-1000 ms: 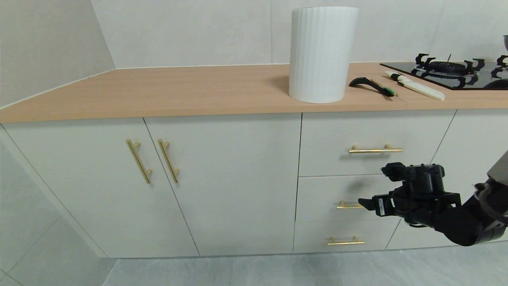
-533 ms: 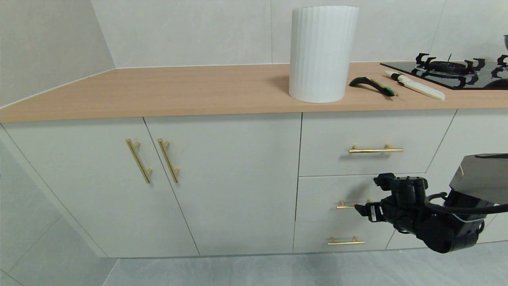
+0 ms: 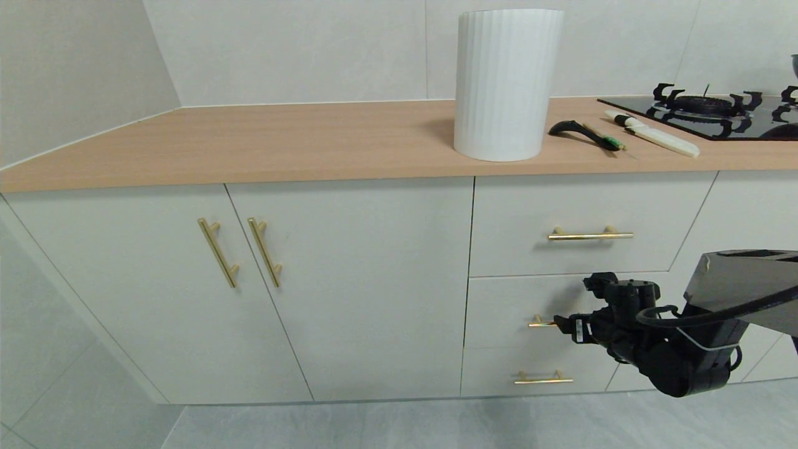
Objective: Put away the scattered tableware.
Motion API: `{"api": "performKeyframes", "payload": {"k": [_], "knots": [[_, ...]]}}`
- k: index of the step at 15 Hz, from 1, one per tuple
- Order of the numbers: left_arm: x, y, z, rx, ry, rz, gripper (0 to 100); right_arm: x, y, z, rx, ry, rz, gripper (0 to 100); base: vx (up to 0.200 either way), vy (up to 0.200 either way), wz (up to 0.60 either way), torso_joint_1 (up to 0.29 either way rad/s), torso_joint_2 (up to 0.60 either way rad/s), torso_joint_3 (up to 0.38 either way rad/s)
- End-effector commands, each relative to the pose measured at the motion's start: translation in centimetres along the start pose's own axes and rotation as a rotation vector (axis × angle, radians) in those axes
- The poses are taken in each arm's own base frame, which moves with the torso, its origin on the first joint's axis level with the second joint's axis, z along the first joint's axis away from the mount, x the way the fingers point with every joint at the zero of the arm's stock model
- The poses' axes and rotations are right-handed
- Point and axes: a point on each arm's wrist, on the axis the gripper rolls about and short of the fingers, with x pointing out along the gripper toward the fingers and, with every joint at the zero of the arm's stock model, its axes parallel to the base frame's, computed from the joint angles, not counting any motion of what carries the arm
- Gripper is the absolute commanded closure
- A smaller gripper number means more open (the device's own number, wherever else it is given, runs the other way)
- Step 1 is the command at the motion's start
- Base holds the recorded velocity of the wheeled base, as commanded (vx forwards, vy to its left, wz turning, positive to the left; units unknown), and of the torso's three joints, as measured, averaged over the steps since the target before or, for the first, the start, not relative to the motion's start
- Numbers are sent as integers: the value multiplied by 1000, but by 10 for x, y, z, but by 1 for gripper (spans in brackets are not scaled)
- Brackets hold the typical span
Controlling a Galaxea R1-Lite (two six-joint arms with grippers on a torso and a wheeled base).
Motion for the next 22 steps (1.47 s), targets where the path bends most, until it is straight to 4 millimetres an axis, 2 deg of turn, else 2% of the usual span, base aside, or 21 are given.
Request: {"api": "performKeyframes", "payload": {"k": [1, 13, 22], "knots": [[0, 0, 0, 0, 0, 0, 0, 9, 0, -6, 3, -4, -6, 0, 0, 0, 0, 0, 0, 0], [0, 0, 0, 0, -1, 0, 0, 11, -1, -15, -5, 40, -15, 0, 0, 0, 0, 0, 0, 0], [0, 0, 0, 0, 0, 0, 0, 7, -3, -14, -10, 78, -18, 0, 0, 0, 0, 0, 0, 0]]}}
